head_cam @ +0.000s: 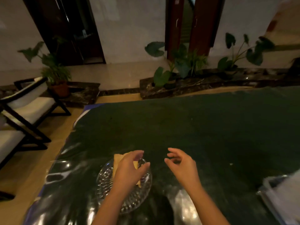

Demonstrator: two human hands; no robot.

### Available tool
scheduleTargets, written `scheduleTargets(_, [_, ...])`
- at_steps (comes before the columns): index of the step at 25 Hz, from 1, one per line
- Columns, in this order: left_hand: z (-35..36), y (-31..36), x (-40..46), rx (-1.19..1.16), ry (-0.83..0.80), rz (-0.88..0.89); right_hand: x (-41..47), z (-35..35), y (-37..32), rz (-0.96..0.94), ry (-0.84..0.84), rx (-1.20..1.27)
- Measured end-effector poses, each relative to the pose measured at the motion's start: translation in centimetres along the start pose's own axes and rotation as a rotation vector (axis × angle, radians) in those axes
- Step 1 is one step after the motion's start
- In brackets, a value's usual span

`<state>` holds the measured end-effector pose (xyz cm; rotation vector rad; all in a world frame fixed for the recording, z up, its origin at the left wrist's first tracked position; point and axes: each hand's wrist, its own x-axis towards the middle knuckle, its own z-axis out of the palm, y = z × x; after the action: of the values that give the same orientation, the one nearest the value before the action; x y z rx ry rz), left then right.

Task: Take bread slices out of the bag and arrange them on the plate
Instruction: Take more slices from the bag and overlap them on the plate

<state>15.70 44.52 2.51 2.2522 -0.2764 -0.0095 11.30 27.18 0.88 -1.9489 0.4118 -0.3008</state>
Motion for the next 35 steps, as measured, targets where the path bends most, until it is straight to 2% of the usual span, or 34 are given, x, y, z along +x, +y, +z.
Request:
scheduleTargets(3, [2.2, 6.7, -3.2, -0.017, 0.023, 0.056, -2.4, -7.7, -0.4, -0.101, 0.025, 0.006])
scheduleTargets(6, [7.3, 14.3, -7.6, -0.061, 0.086, 0.093, -5.1, -17.1, 0.9, -0.198, 0.043, 0.031])
scheduleTargets(11, [15.1, 23.5, -12.4, -0.124, -0.026, 0.123, -8.6, -28.6, 3.7, -0.235, 0.044, 0.008])
scheduleTargets(15, [19.1, 27.1, -12.9, -0.11, -0.074, 0.124, -8.4, -35.8, 5.3, -0.208, 0.057, -0.02])
scheduleTargets(18, [21.4, 28.6, -11.7, -0.111, -0.173, 0.131, -7.5, -40.6, 6.6, -0.147, 0.051, -0.084])
scheduleTargets(24, [26.4, 30.9, -9.4, -0.107, -0.252, 0.04, -4.6, -46.1, 9.3, -0.129, 0.055, -0.212])
scheduleTargets(29, [31.1, 32.5, -9.4, 0.083, -0.251, -0.099, -0.1, -47.7, 11.5, -0.244, -0.142, -0.305])
scheduleTargets(35, [34.9, 34.5, -9.0, 0.124, -0.098, -0.232, 5.1, -49.5, 13.7, -0.624, -0.635, -0.731])
